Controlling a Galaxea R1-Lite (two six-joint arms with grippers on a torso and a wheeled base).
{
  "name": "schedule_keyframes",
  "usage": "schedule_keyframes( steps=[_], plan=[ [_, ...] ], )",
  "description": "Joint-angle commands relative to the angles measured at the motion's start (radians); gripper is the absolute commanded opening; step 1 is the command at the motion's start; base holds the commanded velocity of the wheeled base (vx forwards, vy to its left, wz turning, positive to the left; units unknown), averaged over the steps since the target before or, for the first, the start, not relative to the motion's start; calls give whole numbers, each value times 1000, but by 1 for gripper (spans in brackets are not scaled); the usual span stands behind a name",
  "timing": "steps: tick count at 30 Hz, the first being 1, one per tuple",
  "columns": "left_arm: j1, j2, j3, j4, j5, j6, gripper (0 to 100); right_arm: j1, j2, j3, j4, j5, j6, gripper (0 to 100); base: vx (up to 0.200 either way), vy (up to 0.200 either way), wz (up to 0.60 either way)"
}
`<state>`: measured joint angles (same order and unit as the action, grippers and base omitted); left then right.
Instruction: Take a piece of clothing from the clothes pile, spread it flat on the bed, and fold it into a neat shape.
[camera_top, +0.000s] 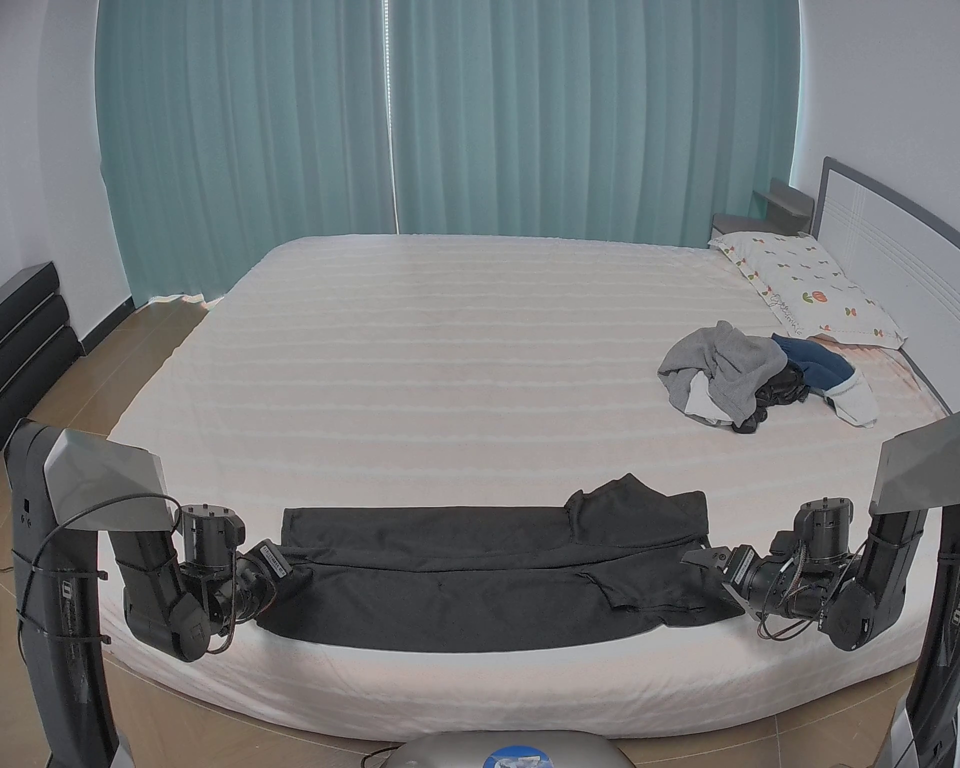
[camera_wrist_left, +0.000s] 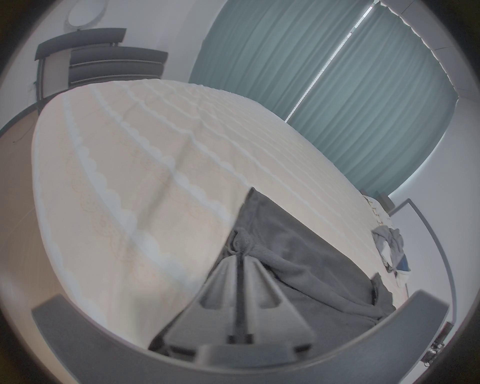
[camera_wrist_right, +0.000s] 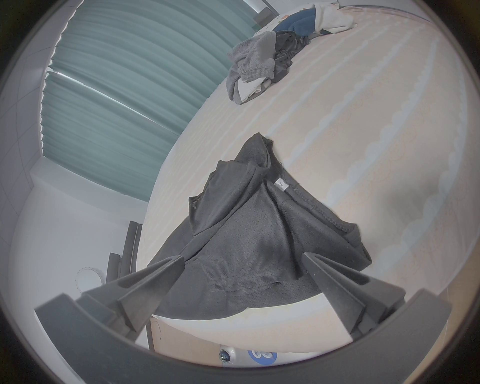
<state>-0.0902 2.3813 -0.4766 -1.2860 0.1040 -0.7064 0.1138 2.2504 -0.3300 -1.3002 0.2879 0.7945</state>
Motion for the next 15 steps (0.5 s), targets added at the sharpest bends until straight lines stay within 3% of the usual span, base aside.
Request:
schedule_keyframes(
  steps=[1, 14, 15],
  plan=[
    [9, 52, 4, -18, 20, -1, 0, -3, 3, -1, -1, 1, 0, 100, 0, 0, 0],
    [27, 42, 24, -42, 16, -15, 0, -6, 5, 0, -1, 1, 0, 100, 0, 0, 0],
    [35, 29, 49, -69, 2, -15, 100, -6, 3, 0, -1, 1, 0, 100, 0, 0, 0]
  ],
)
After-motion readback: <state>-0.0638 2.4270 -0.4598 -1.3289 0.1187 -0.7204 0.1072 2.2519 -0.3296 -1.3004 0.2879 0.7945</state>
